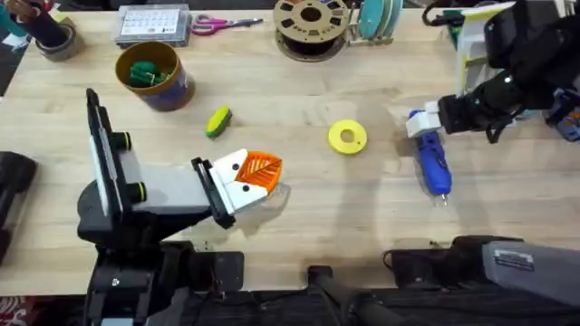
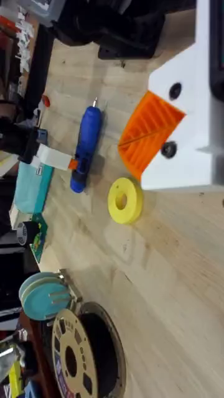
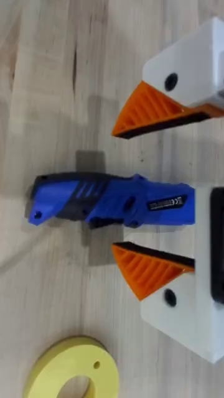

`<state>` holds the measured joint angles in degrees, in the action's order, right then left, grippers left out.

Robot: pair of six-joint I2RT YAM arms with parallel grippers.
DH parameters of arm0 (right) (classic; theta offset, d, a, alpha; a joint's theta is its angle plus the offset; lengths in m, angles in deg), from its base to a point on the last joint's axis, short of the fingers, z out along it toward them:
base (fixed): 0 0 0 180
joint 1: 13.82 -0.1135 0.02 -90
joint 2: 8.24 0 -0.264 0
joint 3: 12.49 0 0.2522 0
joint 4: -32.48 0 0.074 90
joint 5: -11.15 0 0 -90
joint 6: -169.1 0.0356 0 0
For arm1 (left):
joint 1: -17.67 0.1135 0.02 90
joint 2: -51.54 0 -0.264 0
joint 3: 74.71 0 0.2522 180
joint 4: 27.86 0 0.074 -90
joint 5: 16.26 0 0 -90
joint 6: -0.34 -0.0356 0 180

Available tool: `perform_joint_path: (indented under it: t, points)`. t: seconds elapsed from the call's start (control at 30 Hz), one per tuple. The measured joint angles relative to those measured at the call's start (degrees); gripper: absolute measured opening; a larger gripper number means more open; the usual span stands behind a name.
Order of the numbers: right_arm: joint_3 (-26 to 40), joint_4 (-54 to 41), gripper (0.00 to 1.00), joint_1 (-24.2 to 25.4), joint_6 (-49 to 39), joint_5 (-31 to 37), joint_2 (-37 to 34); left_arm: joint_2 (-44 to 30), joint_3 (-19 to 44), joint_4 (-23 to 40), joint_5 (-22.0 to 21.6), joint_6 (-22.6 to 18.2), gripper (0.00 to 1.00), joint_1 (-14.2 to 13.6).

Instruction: Pick up the gripper from the table and insert it into the empty holder that is missing its gripper. Then pick up a screw, insert it into the mounting hole, and use the screwdriver to tighten it. Finally, clean up the table by picking up the vegetable and placing it into the bucket.

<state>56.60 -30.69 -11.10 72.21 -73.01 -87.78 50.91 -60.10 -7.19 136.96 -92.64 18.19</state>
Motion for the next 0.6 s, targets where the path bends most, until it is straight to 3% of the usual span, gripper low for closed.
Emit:
perform_joint_path:
  t: [0.6]
  points:
    - [0.0, 3.3, 0.997, 0.2, -2.6, -2.5, -10.7, 0.0, 0.0, 0.0, 0.0, 0.0, 0.013, 0.0]
